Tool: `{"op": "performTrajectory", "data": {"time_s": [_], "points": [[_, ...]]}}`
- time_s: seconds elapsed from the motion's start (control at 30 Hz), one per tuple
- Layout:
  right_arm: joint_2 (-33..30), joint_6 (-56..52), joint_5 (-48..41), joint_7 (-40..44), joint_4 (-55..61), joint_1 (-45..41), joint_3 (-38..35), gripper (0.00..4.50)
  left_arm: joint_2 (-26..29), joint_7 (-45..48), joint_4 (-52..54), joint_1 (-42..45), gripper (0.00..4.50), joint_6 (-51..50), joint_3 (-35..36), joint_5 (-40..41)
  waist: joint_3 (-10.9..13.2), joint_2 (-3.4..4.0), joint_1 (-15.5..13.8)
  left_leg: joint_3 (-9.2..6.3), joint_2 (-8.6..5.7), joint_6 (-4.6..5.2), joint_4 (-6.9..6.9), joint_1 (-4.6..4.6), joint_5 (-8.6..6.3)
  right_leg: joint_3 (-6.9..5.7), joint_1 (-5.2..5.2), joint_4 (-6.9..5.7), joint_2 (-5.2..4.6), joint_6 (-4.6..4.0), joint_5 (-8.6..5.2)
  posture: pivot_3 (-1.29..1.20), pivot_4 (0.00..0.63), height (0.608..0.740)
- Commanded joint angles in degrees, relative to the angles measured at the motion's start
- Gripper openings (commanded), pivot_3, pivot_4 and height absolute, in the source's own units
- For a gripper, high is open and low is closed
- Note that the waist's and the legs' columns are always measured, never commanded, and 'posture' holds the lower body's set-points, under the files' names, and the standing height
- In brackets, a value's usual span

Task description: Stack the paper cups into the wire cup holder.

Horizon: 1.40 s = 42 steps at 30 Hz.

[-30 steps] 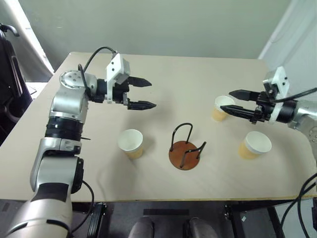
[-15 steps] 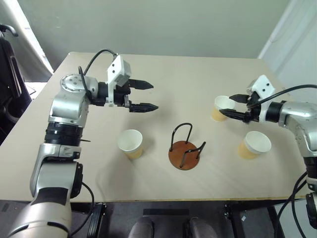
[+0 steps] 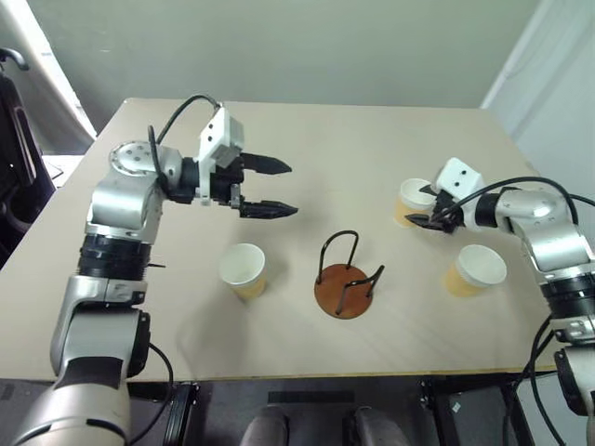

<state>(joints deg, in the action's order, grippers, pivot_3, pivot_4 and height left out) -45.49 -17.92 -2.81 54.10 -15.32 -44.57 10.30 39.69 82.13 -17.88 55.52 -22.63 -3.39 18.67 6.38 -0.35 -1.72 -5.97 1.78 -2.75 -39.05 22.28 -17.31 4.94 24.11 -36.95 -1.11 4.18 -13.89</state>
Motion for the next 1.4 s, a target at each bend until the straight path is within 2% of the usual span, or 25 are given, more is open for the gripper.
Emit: {"op": "performTrajectory", "data": {"time_s": [0.03, 0.4, 0.53, 0.73, 0.77, 1.07, 1.23, 1.4], "points": [[0.4, 3.4, 2.8, -0.2, -1.9, -2.3, 0.5, 3.33, 1.1, 0.6, 2.4, 0.4, 4.46, -0.1, 0.6, 0.9, 0.0, 0.00, -0.1, 0.00, 0.00, 0.00, 0.01, 0.00, 0.00, 0.00, 0.00, 0.00, 0.00, 0.00, 0.00, 0.00, 0.150, 0.740], [2.8, 8.7, 10.9, -0.6, -10.4, -6.3, 4.2, 3.33, 0.5, -0.2, 3.6, 0.4, 4.46, -0.1, 0.6, 1.1, 0.0, 0.01, -0.1, 0.00, -0.01, 0.02, 0.02, 0.02, -0.01, -0.01, 0.01, 0.01, -0.04, 0.00, 0.00, 0.00, 0.150, 0.740], [3.5, 9.4, 12.5, -0.8, -13.1, -7.4, 4.2, 2.43, 0.4, -0.4, 3.9, 0.4, 4.50, 0.0, 0.6, 1.2, 0.0, 0.01, 0.0, 0.01, -0.01, 0.02, 0.04, 0.03, -0.01, 0.00, 0.02, 0.01, -0.05, -0.01, 0.00, 0.00, 0.150, 0.740], [3.4, 7.8, 11.6, 2.0, -12.6, -7.3, 3.0, 0.14, 0.8, 0.4, 4.1, 0.1, 4.50, 0.1, 0.2, 1.0, 0.0, 0.02, -0.1, 0.01, -0.01, 0.02, 0.07, 0.05, -0.01, 0.00, 0.03, 0.00, -0.05, -0.02, 0.00, 0.00, 0.150, 0.740], [3.2, 7.0, 11.0, 2.8, -12.0, -7.0, 2.6, 0.01, 1.2, 1.1, 4.1, 0.0, 4.50, 0.1, -0.1, 0.8, 0.0, 0.02, -0.1, 0.01, -0.01, 0.02, 0.07, 0.06, -0.01, 0.00, 0.03, 0.00, -0.05, -0.02, 0.00, 0.00, 0.150, 0.740], [-0.7, -4.0, 4.4, 11.1, 0.1, -4.9, -1.1, 0.01, 5.8, 10.0, 4.8, 2.3, 4.50, -1.9, -1.3, 3.2, 0.0, 0.02, -0.1, -0.01, -0.01, 0.01, 0.09, 0.26, -0.01, -0.04, 0.10, -0.02, -0.04, -0.01, 0.00, 0.00, 0.150, 0.740], [-3.0, -9.8, 1.0, 13.3, 8.5, -3.1, -3.0, 0.01, 9.4, 10.4, 4.2, 4.4, 4.50, -2.5, -1.3, 6.5, 0.0, 0.03, 0.0, -0.04, -0.01, 0.01, 0.09, 0.30, -0.01, -0.06, 0.11, 0.01, -0.04, -0.01, 0.00, 0.00, 0.150, 0.740], [-5.8, -19.4, -5.8, 16.6, 18.4, -3.3, -5.7, 0.01, 10.1, 10.1, 8.1, 3.7, 4.50, -6.7, 0.2, 9.9, 0.0, 0.04, 0.0, -0.03, -0.01, 0.01, 0.09, 0.31, -0.01, -0.05, 0.13, 0.05, -0.04, -0.01, 0.00, 0.00, 0.150, 0.740]]}}
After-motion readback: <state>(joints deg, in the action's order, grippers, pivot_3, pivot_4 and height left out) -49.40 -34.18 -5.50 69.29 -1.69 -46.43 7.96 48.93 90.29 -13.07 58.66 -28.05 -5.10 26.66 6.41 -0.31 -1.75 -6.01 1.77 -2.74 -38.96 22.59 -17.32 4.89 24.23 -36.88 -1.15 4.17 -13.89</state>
